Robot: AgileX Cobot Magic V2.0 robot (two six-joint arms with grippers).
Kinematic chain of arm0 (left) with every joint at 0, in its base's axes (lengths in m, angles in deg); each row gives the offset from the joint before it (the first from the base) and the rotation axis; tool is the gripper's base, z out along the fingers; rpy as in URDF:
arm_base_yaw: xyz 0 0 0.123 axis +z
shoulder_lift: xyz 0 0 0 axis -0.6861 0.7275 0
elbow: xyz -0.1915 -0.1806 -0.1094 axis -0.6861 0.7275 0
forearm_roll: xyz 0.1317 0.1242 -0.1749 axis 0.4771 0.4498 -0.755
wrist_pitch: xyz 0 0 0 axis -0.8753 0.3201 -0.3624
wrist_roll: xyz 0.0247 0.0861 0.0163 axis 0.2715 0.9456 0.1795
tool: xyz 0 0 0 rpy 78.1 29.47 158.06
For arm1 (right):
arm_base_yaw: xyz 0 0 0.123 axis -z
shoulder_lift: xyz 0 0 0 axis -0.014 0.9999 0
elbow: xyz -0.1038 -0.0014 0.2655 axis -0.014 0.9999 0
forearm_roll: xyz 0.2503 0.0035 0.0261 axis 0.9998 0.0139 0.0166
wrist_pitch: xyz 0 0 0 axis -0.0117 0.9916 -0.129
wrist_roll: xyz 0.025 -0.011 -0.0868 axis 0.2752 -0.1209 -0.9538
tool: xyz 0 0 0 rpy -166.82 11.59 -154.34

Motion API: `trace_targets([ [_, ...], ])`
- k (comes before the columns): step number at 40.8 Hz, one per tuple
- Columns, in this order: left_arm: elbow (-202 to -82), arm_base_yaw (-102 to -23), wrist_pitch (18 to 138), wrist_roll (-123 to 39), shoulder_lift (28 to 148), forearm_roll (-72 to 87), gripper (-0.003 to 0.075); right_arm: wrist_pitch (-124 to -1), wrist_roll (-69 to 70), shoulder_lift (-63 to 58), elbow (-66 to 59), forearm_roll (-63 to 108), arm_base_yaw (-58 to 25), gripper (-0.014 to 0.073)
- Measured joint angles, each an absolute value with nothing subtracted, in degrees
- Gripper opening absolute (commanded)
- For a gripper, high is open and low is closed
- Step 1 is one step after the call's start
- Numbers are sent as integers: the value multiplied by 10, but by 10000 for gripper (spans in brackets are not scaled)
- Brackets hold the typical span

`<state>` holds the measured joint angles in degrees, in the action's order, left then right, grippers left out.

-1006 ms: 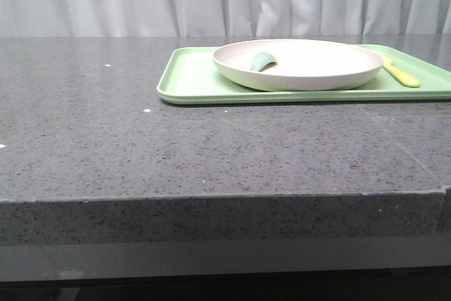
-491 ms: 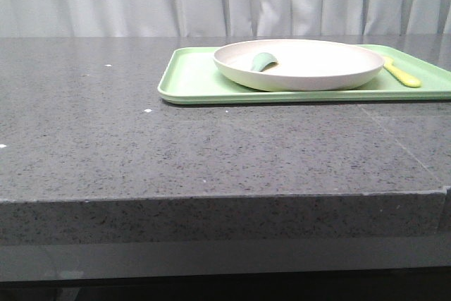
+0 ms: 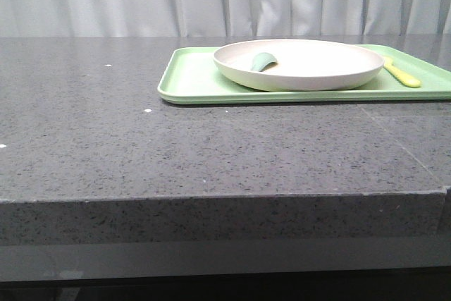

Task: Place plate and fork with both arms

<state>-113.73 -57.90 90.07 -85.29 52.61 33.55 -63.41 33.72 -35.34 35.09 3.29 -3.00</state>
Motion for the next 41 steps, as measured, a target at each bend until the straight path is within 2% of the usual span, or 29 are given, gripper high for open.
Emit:
trace_targets([
  [31, -1134, -579, 897, -853, 526, 335, -18, -634, 337, -353, 351, 33, -30, -121],
  [41, -1066, -532, 845, -853, 448, 346, -18, -635, 337, -353, 351, 33, -30, -121],
])
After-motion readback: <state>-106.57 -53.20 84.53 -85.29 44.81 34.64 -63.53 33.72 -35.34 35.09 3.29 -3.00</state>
